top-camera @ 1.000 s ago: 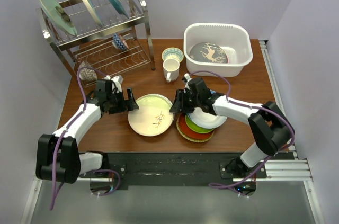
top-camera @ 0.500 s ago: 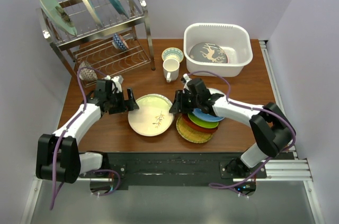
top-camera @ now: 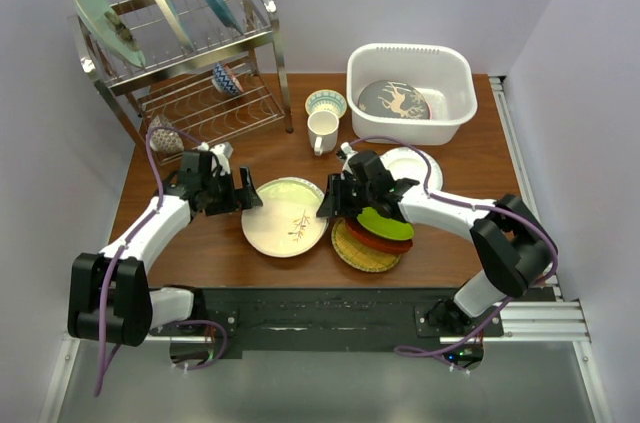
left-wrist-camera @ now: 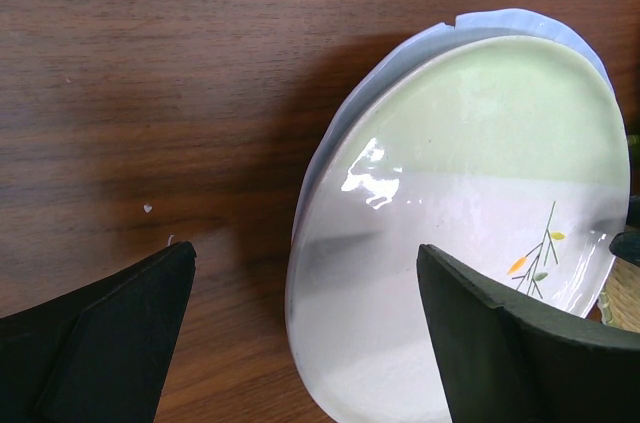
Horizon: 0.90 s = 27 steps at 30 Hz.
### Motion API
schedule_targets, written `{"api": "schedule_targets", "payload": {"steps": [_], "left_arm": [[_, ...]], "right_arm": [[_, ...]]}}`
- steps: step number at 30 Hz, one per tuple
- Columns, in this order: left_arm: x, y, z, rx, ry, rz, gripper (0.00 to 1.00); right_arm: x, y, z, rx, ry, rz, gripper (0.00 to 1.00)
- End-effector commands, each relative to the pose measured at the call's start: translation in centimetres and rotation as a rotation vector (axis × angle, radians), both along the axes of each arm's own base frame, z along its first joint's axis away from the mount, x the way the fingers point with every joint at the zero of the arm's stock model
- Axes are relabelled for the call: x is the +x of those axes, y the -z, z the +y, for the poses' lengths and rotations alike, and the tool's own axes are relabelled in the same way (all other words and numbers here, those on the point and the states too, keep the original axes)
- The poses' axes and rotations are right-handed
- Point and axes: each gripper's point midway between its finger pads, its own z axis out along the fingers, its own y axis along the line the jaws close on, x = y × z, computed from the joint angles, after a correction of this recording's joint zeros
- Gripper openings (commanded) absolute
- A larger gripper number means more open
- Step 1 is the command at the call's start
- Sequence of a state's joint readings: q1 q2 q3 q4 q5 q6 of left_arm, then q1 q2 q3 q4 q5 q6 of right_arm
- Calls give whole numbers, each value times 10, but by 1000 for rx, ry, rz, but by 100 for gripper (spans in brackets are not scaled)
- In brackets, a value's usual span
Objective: Place the plates into the plastic bin on the countertop
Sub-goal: Pick up the plate at the center of the board.
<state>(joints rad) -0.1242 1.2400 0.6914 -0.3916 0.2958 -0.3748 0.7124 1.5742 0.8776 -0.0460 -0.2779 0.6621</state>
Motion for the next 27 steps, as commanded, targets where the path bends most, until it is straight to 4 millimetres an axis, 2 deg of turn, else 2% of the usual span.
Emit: {"api": "schedule_targets", "payload": {"steps": [1,5,18,22,25,27], "left_arm": [[6,-8,-1,-16,7,-24,97],[6,-8,-2,-18,9,-22,97],[5,-7,-5,-33,20,-18,96],[5,-6,-6,-36,24,-16,95],[5,-6,-7,-40,29,-14,89],[5,-5,-8,-44,33,-11,75]], "right_arm": [[8,-25,12,50,2,-52,38],[5,-16,16,58,-1,-23,37],[3,-11,35,172,-14,9,34],[1,-4,39,189,-10,36,33],[1,-2,39,194,-6,43,33],[0,0,40,197,-8,47,33]]}}
